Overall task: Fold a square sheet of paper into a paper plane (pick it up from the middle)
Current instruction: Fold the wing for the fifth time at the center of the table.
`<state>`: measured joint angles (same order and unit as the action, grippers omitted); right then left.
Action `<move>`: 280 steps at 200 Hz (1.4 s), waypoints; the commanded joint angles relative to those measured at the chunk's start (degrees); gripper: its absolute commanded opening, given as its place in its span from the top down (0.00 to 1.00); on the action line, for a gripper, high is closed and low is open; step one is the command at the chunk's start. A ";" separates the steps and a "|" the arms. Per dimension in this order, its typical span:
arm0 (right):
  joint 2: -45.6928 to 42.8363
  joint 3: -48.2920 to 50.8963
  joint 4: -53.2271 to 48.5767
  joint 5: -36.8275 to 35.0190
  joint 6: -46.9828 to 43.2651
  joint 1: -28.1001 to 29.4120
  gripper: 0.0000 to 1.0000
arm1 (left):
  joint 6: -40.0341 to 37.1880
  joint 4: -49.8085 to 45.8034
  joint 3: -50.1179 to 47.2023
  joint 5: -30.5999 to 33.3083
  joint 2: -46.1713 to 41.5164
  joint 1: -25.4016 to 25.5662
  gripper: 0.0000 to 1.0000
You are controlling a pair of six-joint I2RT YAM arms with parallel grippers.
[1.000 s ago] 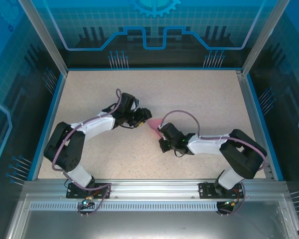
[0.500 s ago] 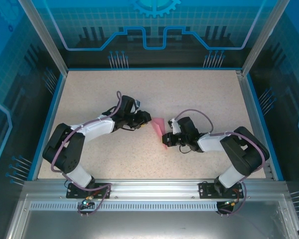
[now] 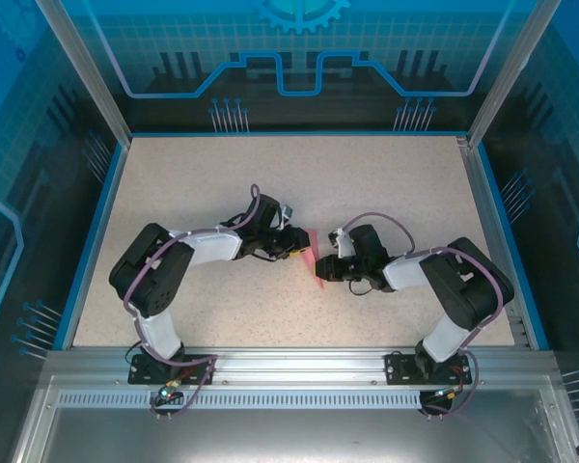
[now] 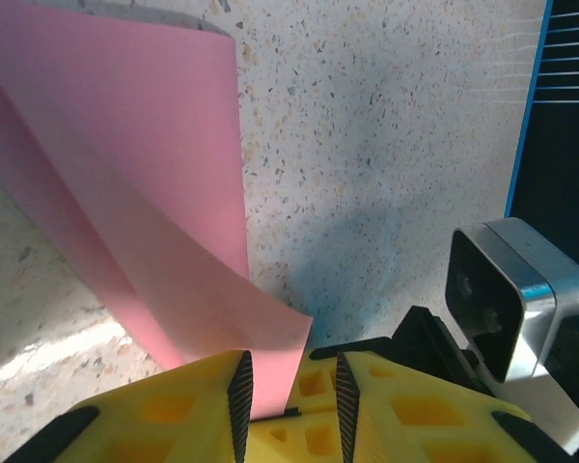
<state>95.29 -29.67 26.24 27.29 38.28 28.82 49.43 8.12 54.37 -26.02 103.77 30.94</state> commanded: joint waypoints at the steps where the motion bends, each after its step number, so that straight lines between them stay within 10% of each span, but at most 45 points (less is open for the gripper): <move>1: 0.47 0.67 0.07 0.61 0.74 -0.86 0.89 | -0.58 1.92 2.10 -0.75 1.70 0.42 0.68; 192: -3.27 -5.91 -18.52 -9.74 -7.06 3.47 0.62 | -0.59 -2.31 5.36 3.26 6.89 0.35 0.73; 280: -2.89 -6.63 -19.75 -13.17 -7.31 4.71 0.80 | -0.43 -2.49 5.56 3.43 7.00 -0.25 0.73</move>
<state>92.58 -35.73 8.54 15.40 31.03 32.71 49.43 6.68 58.43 -23.38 109.84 30.92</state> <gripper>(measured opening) 0.217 0.270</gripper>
